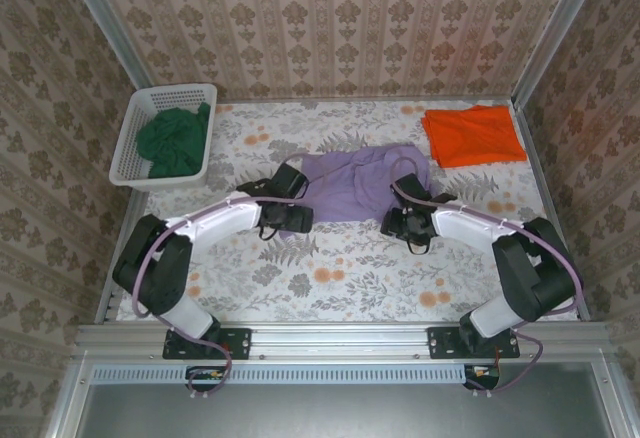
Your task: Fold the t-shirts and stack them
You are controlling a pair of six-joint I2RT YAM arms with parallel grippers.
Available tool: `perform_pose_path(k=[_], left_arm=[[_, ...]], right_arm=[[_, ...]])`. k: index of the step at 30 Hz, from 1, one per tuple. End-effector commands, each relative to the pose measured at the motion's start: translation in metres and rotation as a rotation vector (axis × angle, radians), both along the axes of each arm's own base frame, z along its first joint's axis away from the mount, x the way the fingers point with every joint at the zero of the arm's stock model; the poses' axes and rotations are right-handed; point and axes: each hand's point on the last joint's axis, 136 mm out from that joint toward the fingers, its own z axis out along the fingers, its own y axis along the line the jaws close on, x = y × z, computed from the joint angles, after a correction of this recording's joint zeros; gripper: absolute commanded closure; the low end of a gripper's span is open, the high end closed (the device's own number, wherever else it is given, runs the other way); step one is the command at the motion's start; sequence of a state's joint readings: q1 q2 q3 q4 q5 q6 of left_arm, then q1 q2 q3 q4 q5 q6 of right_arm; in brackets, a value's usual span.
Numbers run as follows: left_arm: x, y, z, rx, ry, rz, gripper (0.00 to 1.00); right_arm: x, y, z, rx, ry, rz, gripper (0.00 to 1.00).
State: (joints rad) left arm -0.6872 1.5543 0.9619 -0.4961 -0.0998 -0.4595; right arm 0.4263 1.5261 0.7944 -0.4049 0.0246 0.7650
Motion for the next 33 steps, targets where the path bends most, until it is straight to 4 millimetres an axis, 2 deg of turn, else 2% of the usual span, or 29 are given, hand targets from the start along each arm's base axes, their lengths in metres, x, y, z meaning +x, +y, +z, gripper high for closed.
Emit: perform_pose_path(k=[1,5,10,14,16,19,22,25,28,31,33], left_arm=[[-0.013,0.014,-0.002,0.012,-0.011,0.029,0.24],[-0.024,0.015,-0.018,0.002,0.030,0.016,0.31],[-0.019,0.008,-0.034,0.008,0.041,0.003,0.39],[-0.013,0.006,-0.048,0.057,0.070,-0.011,0.54],[-0.011,0.008,-0.052,0.076,0.065,-0.005,0.61],[-0.009,0.009,-0.052,0.081,0.055,-0.004,0.80],[-0.006,0.011,-0.050,0.081,0.044,-0.001,1.00],[-0.003,0.012,-0.040,0.077,0.010,0.006,1.00],[0.001,0.014,-0.021,0.051,-0.049,0.023,1.00],[0.003,0.016,0.010,-0.011,-0.132,0.048,1.00],[0.003,0.015,0.038,-0.068,-0.200,0.055,1.00]], right_arm=[[0.005,-0.010,-0.001,-0.069,0.008,-0.033,0.47],[0.009,-0.010,-0.007,-0.083,0.019,-0.032,0.51],[0.009,-0.015,-0.014,-0.119,0.024,-0.029,0.65],[0.009,-0.016,-0.013,-0.121,0.014,-0.031,0.83],[0.008,-0.018,-0.009,-0.122,0.004,-0.031,0.89],[0.007,-0.016,0.000,-0.106,-0.019,-0.017,0.95],[0.006,-0.015,0.014,-0.088,-0.050,-0.009,0.99],[0.006,-0.017,0.035,-0.069,-0.106,-0.009,1.00],[0.006,-0.019,0.067,-0.040,-0.194,-0.008,1.00],[0.005,-0.025,0.104,-0.021,-0.270,-0.012,1.00],[0.005,-0.030,0.133,-0.008,-0.329,-0.017,1.00]])
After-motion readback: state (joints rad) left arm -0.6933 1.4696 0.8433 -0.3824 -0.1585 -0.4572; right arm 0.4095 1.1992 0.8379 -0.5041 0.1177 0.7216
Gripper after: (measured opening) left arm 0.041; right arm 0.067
